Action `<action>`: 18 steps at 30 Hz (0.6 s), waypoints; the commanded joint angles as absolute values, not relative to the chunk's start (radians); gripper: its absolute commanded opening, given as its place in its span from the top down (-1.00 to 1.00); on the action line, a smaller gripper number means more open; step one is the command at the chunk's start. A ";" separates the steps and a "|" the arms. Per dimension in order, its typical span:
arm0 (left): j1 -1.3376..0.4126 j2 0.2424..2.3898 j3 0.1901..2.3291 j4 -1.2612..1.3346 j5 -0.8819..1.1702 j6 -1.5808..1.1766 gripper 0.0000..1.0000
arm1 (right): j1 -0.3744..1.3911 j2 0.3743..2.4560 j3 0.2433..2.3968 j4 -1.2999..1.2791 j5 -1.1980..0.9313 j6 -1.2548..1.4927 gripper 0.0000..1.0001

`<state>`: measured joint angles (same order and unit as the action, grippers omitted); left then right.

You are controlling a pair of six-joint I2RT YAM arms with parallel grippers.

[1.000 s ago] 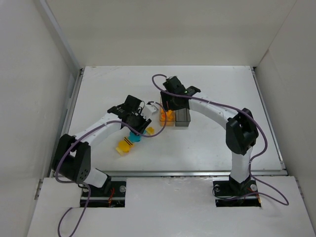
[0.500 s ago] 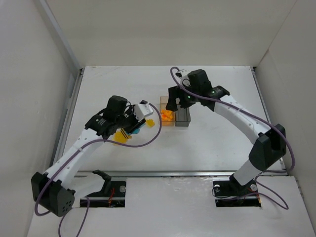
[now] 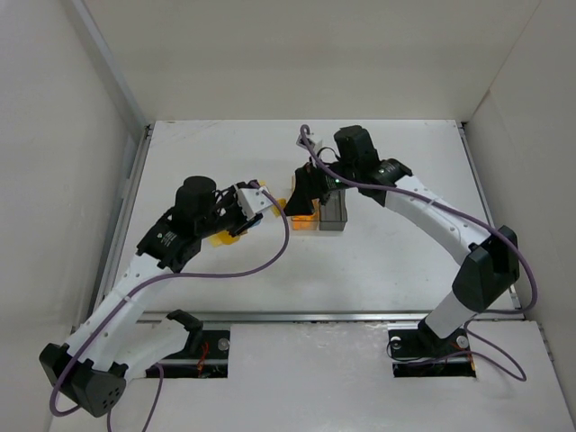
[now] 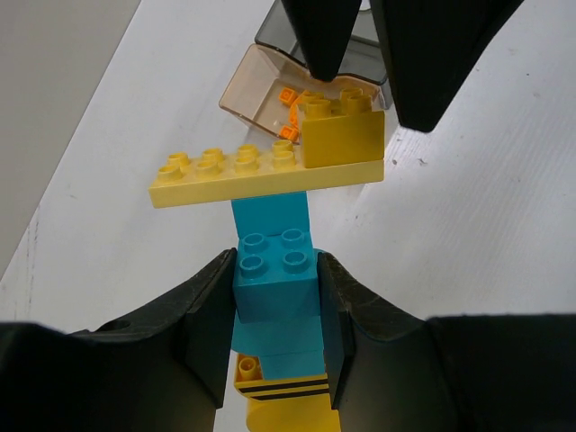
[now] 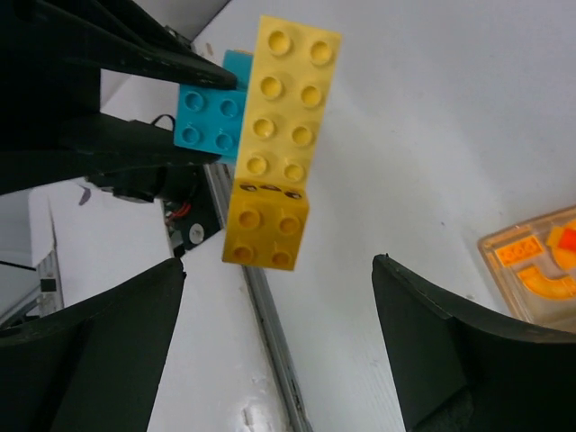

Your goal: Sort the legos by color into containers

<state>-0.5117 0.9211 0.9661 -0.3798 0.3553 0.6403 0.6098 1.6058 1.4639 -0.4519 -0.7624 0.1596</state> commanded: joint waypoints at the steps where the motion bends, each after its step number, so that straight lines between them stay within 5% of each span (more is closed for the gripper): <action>1: -0.531 0.908 0.986 -0.305 0.376 0.641 1.00 | 0.630 1.597 1.485 -0.306 -0.838 0.208 -0.80; 11: -0.549 0.908 0.977 -0.296 0.376 0.632 1.00 | 0.672 1.658 1.506 -0.313 -0.763 0.259 -0.45; 18: -0.549 0.908 0.977 -0.287 0.356 0.621 1.00 | 0.681 1.660 1.509 -0.324 -0.753 0.241 0.14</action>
